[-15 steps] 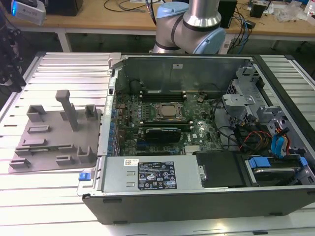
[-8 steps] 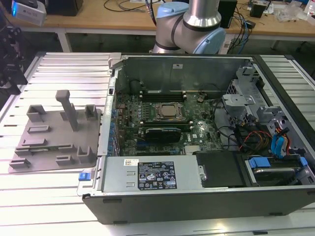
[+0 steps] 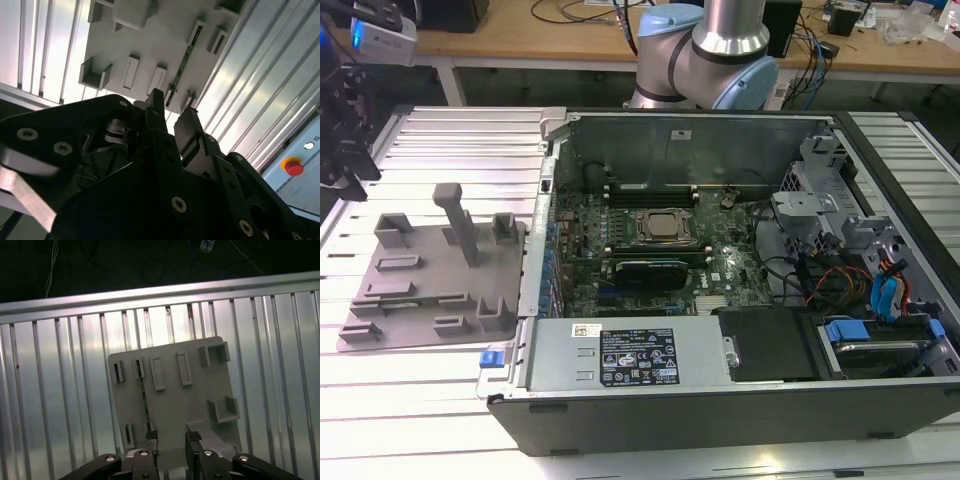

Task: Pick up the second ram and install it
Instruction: 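Pick up the second ram and move it above second insertion slot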

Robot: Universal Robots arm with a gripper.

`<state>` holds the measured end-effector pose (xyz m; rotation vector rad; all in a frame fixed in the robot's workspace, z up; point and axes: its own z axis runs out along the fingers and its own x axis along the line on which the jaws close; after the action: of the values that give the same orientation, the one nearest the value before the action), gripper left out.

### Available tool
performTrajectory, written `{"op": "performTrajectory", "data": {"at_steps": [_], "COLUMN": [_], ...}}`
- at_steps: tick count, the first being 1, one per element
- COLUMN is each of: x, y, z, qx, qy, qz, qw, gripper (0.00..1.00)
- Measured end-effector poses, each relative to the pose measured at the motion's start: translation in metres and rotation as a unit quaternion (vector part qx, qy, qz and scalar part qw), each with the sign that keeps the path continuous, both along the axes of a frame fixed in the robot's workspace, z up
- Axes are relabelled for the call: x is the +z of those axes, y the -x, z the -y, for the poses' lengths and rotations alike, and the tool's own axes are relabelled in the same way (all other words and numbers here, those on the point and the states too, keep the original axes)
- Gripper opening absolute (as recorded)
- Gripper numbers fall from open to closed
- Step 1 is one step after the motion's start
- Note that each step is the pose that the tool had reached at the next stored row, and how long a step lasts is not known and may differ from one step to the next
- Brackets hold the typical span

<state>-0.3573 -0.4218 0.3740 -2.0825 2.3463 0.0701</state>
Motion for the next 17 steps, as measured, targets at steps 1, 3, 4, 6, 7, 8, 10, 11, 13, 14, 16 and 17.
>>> {"op": "performTrajectory", "data": {"at_steps": [1, 3, 4, 6, 7, 8, 10, 11, 13, 14, 16, 17], "x": [-0.0013, -0.0032, -0.0039, -0.0056, -0.0062, -0.0072, -0.0104, -0.0113, -0.0131, -0.0139, -0.0155, -0.0163], "y": [0.0, 0.0, 0.0, 0.0, 0.0, 0.0, 0.0, 0.0, 0.0, 0.0, 0.0, 0.0], "z": [0.0, 0.0, 0.0, 0.0, 0.0, 0.0, 0.0, 0.0, 0.0, 0.0, 0.0, 0.0], "qx": [0.0, 0.0, 0.0, 0.0, 0.0, 0.0, 0.0, 0.0, 0.0, 0.0, 0.0, 0.0], "qy": [0.0, 0.0, 0.0, 0.0, 0.0, 0.0, 0.0, 0.0, 0.0, 0.0, 0.0, 0.0], "qz": [0.0, 0.0, 0.0, 0.0, 0.0, 0.0, 0.0, 0.0, 0.0, 0.0, 0.0, 0.0], "qw": [1.0, 1.0, 1.0, 1.0, 1.0, 1.0, 1.0, 1.0, 1.0, 1.0, 1.0, 1.0], "gripper": [0.34, 0.34, 0.34, 0.34, 0.34, 0.34, 0.34, 0.34, 0.34, 0.34, 0.34, 0.34]}}
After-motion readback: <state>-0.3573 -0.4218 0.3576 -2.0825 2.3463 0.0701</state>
